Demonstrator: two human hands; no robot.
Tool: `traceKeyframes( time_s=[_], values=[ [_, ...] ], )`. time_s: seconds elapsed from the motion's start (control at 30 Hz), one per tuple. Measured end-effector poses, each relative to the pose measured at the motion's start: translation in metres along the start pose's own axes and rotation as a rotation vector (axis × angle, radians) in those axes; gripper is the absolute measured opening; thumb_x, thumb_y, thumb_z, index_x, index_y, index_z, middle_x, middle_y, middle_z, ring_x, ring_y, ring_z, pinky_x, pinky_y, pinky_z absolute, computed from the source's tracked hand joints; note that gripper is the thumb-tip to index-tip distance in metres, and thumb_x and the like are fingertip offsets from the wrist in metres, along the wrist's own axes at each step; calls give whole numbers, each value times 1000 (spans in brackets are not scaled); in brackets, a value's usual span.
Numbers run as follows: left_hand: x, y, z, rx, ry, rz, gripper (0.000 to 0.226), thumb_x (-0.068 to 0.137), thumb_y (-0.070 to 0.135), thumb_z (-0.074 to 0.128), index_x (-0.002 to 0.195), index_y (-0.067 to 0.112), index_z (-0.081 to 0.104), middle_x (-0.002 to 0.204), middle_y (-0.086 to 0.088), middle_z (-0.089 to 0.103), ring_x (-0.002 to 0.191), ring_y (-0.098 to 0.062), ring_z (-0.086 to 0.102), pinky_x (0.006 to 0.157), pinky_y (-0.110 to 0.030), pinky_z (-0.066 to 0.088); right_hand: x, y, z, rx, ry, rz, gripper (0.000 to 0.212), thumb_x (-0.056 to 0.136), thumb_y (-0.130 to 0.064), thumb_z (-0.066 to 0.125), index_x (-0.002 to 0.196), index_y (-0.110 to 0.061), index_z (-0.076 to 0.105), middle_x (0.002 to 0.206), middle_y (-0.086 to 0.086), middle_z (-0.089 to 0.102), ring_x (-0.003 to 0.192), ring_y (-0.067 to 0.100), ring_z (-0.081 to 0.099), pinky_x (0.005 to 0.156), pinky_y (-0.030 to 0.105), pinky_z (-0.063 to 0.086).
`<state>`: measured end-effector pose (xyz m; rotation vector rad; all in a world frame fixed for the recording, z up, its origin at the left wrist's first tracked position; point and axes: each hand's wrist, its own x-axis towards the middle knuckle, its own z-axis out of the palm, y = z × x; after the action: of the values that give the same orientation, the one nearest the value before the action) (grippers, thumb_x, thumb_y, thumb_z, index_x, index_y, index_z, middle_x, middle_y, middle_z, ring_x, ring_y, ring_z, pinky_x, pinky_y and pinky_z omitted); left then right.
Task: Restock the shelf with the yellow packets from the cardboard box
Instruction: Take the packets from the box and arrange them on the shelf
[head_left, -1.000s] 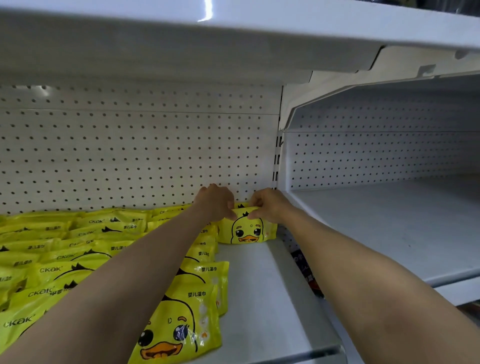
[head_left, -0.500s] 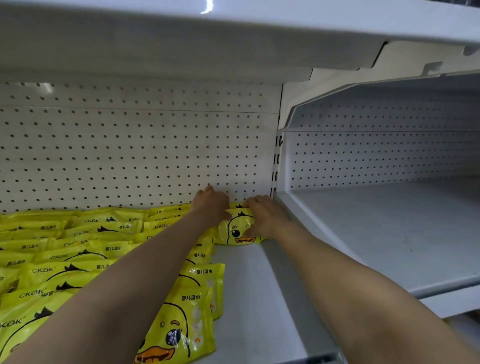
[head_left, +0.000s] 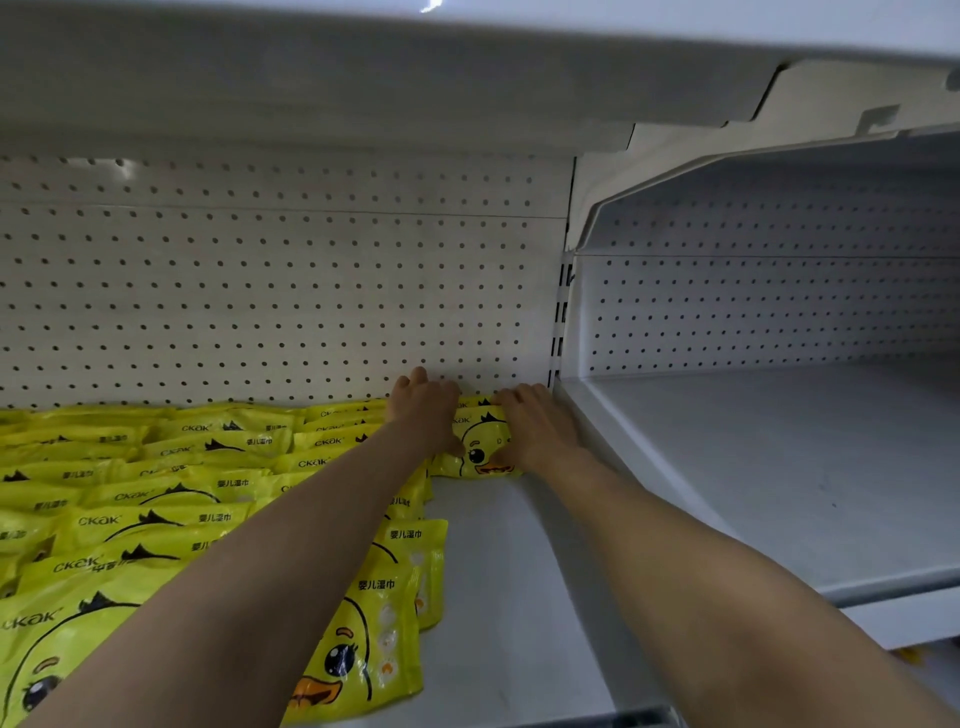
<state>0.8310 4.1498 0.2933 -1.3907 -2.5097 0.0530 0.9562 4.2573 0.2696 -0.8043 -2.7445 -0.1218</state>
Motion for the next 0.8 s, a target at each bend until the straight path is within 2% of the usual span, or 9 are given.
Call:
traceKeyframes(
  time_s=[0.27,0.37,0.5,0.63,0.8],
  values=[
    [-11,8,0,-14,35,-63,73,73,60,72,127,17,48,128,-5,54,126,-27,37,100,-36,35,-7,-5,0,22,-38,24,83,75,-42,78,143,-18,36,139,8,41,130,27,36,94,39,45],
    [-21,5,-11,-122,63,-91,74,74,57,74,131,18,47,130,-5,52,126,-27,38,101,-37,36,-9,-5,-14,66,-48,16,77,80,-39,72,145,-17,35,141,8,40,130,26,36,95,40,44],
    [-45,-18,-40,-291,114,-146,71,76,46,76,136,23,46,132,-4,51,126,-27,40,97,-38,39,-4,-10,-48,174,13,14,69,90,-38,62,149,-15,34,148,10,36,136,28,34,104,42,40],
    [-86,-56,-74,-393,178,-203,70,75,36,80,135,24,48,128,-8,52,125,-29,43,94,-39,42,-5,-40,-92,238,65,-42,63,93,-41,61,146,-17,38,146,11,37,133,29,40,102,42,43],
    [-161,-109,-108,-391,316,-263,64,76,35,79,133,22,52,126,-12,51,123,-31,45,95,-40,42,-31,-112,-131,281,149,-191,54,94,-43,59,142,-22,44,144,7,44,131,26,44,101,41,44]
  ],
)
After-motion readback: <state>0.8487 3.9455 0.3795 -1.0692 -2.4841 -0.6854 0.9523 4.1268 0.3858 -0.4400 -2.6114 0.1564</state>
